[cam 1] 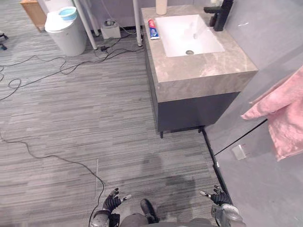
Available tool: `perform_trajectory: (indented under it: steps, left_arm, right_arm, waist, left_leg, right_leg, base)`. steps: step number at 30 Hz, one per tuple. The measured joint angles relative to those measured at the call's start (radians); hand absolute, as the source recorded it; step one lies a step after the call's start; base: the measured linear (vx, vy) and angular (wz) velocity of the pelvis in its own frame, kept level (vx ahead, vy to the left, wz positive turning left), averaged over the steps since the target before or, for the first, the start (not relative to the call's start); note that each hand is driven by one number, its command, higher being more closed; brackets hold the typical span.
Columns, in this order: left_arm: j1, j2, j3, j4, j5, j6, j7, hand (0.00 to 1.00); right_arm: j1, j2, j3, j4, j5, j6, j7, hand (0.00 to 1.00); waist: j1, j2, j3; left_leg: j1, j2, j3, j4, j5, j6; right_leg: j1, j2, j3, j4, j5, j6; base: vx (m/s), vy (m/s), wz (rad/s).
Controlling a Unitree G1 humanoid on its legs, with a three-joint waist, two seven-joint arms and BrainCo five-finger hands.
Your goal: Organize washtable
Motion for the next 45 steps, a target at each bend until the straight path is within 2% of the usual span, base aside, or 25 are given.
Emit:
perform_trajectory:
  steps: [1, 3, 4, 8, 11, 14, 15, 17, 20, 23, 24, 26, 27, 29, 30, 31, 33, 35, 37, 38, 39, 40, 41, 43, 45]
  left_arm:
    - [-0.014, 0.004, 0.001, 0.001, 0.001, 0.001, 0.000, 0.00]
    - [-0.017, 0.006, 0.005, 0.002, 0.001, 0.001, 0.001, 0.00]
    - [-0.023, 0.005, 0.009, 0.002, 0.000, 0.001, 0.002, 0.00]
    - [-0.039, -0.001, 0.007, 0.019, 0.000, 0.002, 0.005, 0.00]
    - [-0.047, -0.010, 0.004, 0.023, 0.000, -0.002, 0.005, 0.00]
    - [-0.035, -0.009, 0.015, 0.021, 0.000, -0.002, 0.010, 0.00]
    - [-0.030, -0.011, 0.040, 0.020, -0.002, -0.001, 0.014, 0.00]
    - [-0.024, -0.023, 0.044, 0.019, -0.001, -0.001, 0.019, 0.00]
    - [-0.024, -0.054, 0.063, 0.018, -0.011, -0.001, 0.019, 0.00]
    - [-0.024, -0.076, 0.073, 0.012, -0.011, -0.001, 0.019, 0.00]
    - [-0.026, -0.081, 0.073, 0.001, -0.011, -0.002, 0.018, 0.00]
    - [-0.028, -0.080, 0.075, -0.003, -0.011, -0.002, 0.019, 0.00]
    - [-0.028, -0.080, 0.075, -0.002, -0.011, -0.002, 0.019, 0.00]
    - [-0.028, -0.079, 0.078, -0.003, -0.011, -0.002, 0.020, 0.00]
    - [-0.024, -0.080, 0.079, -0.002, -0.015, -0.002, 0.021, 0.00]
    - [-0.025, -0.075, 0.080, -0.004, -0.015, -0.002, 0.023, 0.00]
    - [-0.038, -0.055, 0.088, -0.003, -0.014, -0.002, 0.023, 0.00]
    - [-0.042, -0.045, 0.089, -0.003, -0.011, 0.000, 0.020, 0.00]
    - [-0.038, -0.044, 0.088, -0.003, -0.011, 0.002, 0.020, 0.00]
    - [-0.036, -0.040, 0.084, -0.004, -0.011, 0.002, 0.021, 0.00]
    - [-0.032, -0.033, 0.072, -0.004, -0.011, 0.003, 0.022, 0.00]
    - [-0.032, -0.029, 0.068, -0.004, -0.011, 0.003, 0.022, 0.00]
    - [-0.036, -0.018, 0.061, -0.004, -0.012, 0.003, 0.022, 0.00]
    - [-0.057, -0.005, 0.044, -0.003, -0.012, 0.002, 0.021, 0.00]
    - [-0.085, 0.002, 0.041, -0.003, -0.011, 0.001, 0.021, 0.00]
  right_arm:
    - [0.018, 0.003, 0.022, -0.002, 0.001, 0.000, 0.004, 0.00]
    - [0.039, 0.007, 0.041, -0.001, 0.006, 0.000, 0.012, 0.00]
    - [0.043, 0.006, 0.046, -0.002, 0.016, -0.002, 0.016, 0.00]
    - [0.050, 0.007, 0.049, -0.012, 0.048, -0.013, 0.018, 0.00]
    - [0.080, 0.011, 0.055, -0.031, 0.049, -0.012, 0.020, 0.00]
    - [0.116, 0.013, 0.053, -0.026, 0.049, -0.006, 0.020, 0.00]
    - [0.118, 0.015, 0.049, -0.019, 0.049, -0.006, 0.020, 0.00]
    - [0.114, 0.016, 0.034, -0.014, 0.052, -0.008, 0.020, 0.00]
    - [0.109, 0.015, 0.013, -0.004, 0.081, -0.010, 0.020, 0.00]
    - [0.109, 0.004, 0.001, -0.005, 0.085, -0.012, 0.019, 0.00]
    - [0.100, -0.004, -0.004, -0.005, 0.090, -0.012, 0.018, 0.00]
    - [0.086, -0.013, -0.006, -0.007, 0.091, -0.012, 0.018, 0.00]
    - [0.079, -0.012, -0.015, -0.008, 0.091, -0.012, 0.017, 0.00]
    - [0.082, -0.012, -0.028, -0.006, 0.091, -0.012, 0.016, 0.00]
    - [0.089, -0.022, -0.025, -0.001, 0.090, -0.011, 0.015, 0.00]
    - [0.096, -0.010, -0.023, 0.001, 0.088, -0.009, 0.015, 0.00]
    - [0.094, 0.018, -0.022, 0.000, 0.086, -0.010, 0.019, 0.00]
    - [0.091, 0.027, -0.023, 0.000, 0.078, -0.009, 0.019, 0.00]
    - [0.089, 0.027, -0.021, 0.000, 0.078, -0.008, 0.019, 0.00]
    - [0.088, 0.027, -0.006, -0.001, 0.078, -0.008, 0.019, 0.00]
    - [0.087, 0.028, 0.019, -0.002, 0.078, -0.008, 0.019, 0.00]
    - [0.088, 0.029, 0.020, -0.008, 0.078, -0.009, 0.019, 0.00]
    - [0.086, 0.026, 0.027, -0.025, 0.078, -0.011, 0.019, 0.00]
    - [0.085, 0.019, 0.055, -0.043, 0.078, -0.016, 0.020, 0.00]
    - [0.073, 0.013, 0.059, -0.048, 0.078, -0.026, 0.019, 0.00]
  waist:
    - [-0.002, -0.017, 0.019]
    - [-0.006, -0.023, 0.034]
    - [-0.016, -0.026, 0.038]
    - [-0.034, -0.016, 0.058]
    - [-0.053, -0.015, 0.058]
    - [-0.048, -0.043, 0.042]
    - [-0.048, -0.061, 0.031]
    - [-0.048, -0.031, 0.025]
    - [-0.048, -0.011, 0.033]
    - [-0.049, -0.007, 0.036]
    - [-0.049, 0.000, 0.036]
    - [-0.047, 0.000, 0.038]
    - [-0.047, -0.001, 0.038]
    - [-0.049, 0.007, 0.037]
    - [-0.047, 0.022, 0.036]
    - [-0.046, 0.014, 0.029]
    - [-0.043, -0.028, 0.023]
    - [-0.042, -0.044, 0.018]
    - [-0.037, -0.046, 0.020]
    - [-0.035, -0.046, 0.022]
    - [-0.036, -0.037, 0.028]
    - [-0.041, -0.036, 0.028]
    - [-0.052, -0.016, 0.036]
    - [-0.059, -0.017, 0.037]
    - [-0.067, -0.016, 0.039]
  left_leg:
    - [0.003, -0.004, -0.055, 0.016, -0.009, 0.021]
    - [0.008, -0.016, -0.117, 0.018, -0.004, 0.036]
    - [0.015, -0.022, -0.149, 0.014, -0.001, 0.040]
    - [0.043, -0.020, -0.230, 0.033, -0.010, 0.043]
    - [0.053, -0.017, -0.304, 0.073, -0.059, 0.001]
    - [0.035, -0.008, -0.317, 0.185, -0.145, -0.038]
    - [0.015, 0.005, -0.328, 0.259, -0.189, -0.071]
    - [-0.005, 0.055, -0.302, 0.338, -0.214, -0.100]
    - [-0.060, 0.140, -0.170, 0.589, -0.194, -0.184]
    - [-0.070, 0.197, -0.069, 0.656, -0.226, -0.164]
    - [-0.096, 0.213, -0.036, 0.648, -0.236, -0.148]
    - [-0.153, 0.225, -0.011, 0.582, -0.237, -0.145]
    - [-0.193, 0.225, -0.021, 0.499, -0.219, -0.162]
    - [-0.221, 0.226, -0.061, 0.332, -0.139, -0.178]
    - [-0.227, 0.245, -0.078, 0.304, -0.041, -0.175]
    - [-0.225, 0.231, -0.076, 0.342, -0.005, -0.147]
    - [-0.251, 0.201, -0.053, 0.415, -0.080, -0.116]
    - [-0.256, 0.180, -0.026, 0.439, -0.127, -0.095]
    - [-0.193, 0.155, 0.004, 0.396, -0.148, -0.087]
    - [-0.122, 0.136, 0.022, 0.341, -0.160, -0.078]
    - [-0.044, 0.126, 0.030, 0.288, -0.165, -0.081]
    - [-0.008, 0.121, 0.031, 0.261, -0.165, -0.080]
    - [0.051, 0.117, 0.031, 0.219, -0.166, -0.078]
    - [0.109, 0.122, 0.042, 0.191, -0.167, -0.076]
    - [0.163, 0.125, 0.054, 0.162, -0.181, -0.091]
  right_leg:
    - [-0.040, 0.084, 0.193, 0.066, -0.095, 0.037]
    - [-0.090, 0.150, 0.243, 0.129, -0.182, 0.055]
    - [-0.121, 0.178, 0.225, 0.121, -0.208, 0.066]
    - [-0.217, 0.252, 0.209, 0.014, -0.207, 0.075]
    - [-0.268, 0.300, 0.356, -0.072, -0.184, 0.093]
    - [-0.228, 0.292, 0.383, -0.129, -0.176, 0.078]
    - [-0.198, 0.292, 0.367, -0.174, -0.081, 0.052]
    - [-0.179, 0.314, 0.328, -0.186, -0.096, 0.030]
    - [-0.051, 0.336, 0.314, -0.265, -0.107, 0.014]
    - [0.047, 0.336, 0.325, -0.339, -0.108, 0.013]
    - [0.078, 0.326, 0.334, -0.369, -0.108, 0.013]
    - [0.099, 0.299, 0.349, -0.395, -0.107, 0.014]
    - [0.109, 0.278, 0.351, -0.410, -0.111, 0.022]
    - [0.138, 0.257, 0.355, -0.431, -0.133, 0.087]
    - [0.154, 0.258, 0.363, -0.432, -0.160, 0.129]
    - [0.172, 0.236, 0.379, -0.430, -0.185, 0.143]
    - [0.169, 0.187, 0.389, -0.423, -0.197, 0.138]
    - [0.115, 0.155, 0.435, -0.327, -0.178, 0.136]
    - [0.010, 0.129, 0.496, -0.095, -0.124, 0.145]
    - [-0.076, 0.117, 0.518, 0.090, -0.038, 0.149]
    - [-0.139, 0.130, 0.510, 0.240, -0.060, 0.142]
    - [-0.166, 0.141, 0.493, 0.289, -0.093, 0.142]
    - [-0.211, 0.160, 0.436, 0.329, -0.151, 0.122]
    - [-0.287, 0.189, 0.315, 0.278, -0.198, 0.084]
    - [-0.359, 0.212, 0.122, 0.033, -0.176, 0.046]
  base:
    - [0.09, -0.029, 1.04]
    - [0.07, -0.018, 1.07]
    - [0.08, 0.004, 0.95]
    - [0.14, -0.016, 0.71]
    - [0.18, -0.094, 0.91]
    - [0.37, -0.233, 0.82]
    - [0.31, -0.188, 0.46]
    - [0.45, -0.222, 0.36]
    - [0.40, -0.141, 0.13]
    - [0.32, -0.013, -0.06]
    - [0.29, 0.097, -0.15]
    - [0.24, 0.151, -0.17]
    - [0.21, 0.232, -0.13]
    - [0.22, 0.298, -0.09]
    - [0.25, 0.362, -0.17]
    - [0.25, 0.358, -0.21]
    - [0.27, 0.322, -0.14]
    - [0.28, 0.329, -0.20]
    - [0.30, 0.320, -0.35]
    - [0.33, 0.255, -0.42]
    - [0.28, 0.183, -0.38]
    - [0.42, 0.232, -0.18]
    - [0.41, 0.186, -0.03]
    - [0.40, 0.113, 0.05]
    - [0.42, 0.028, 0.12]
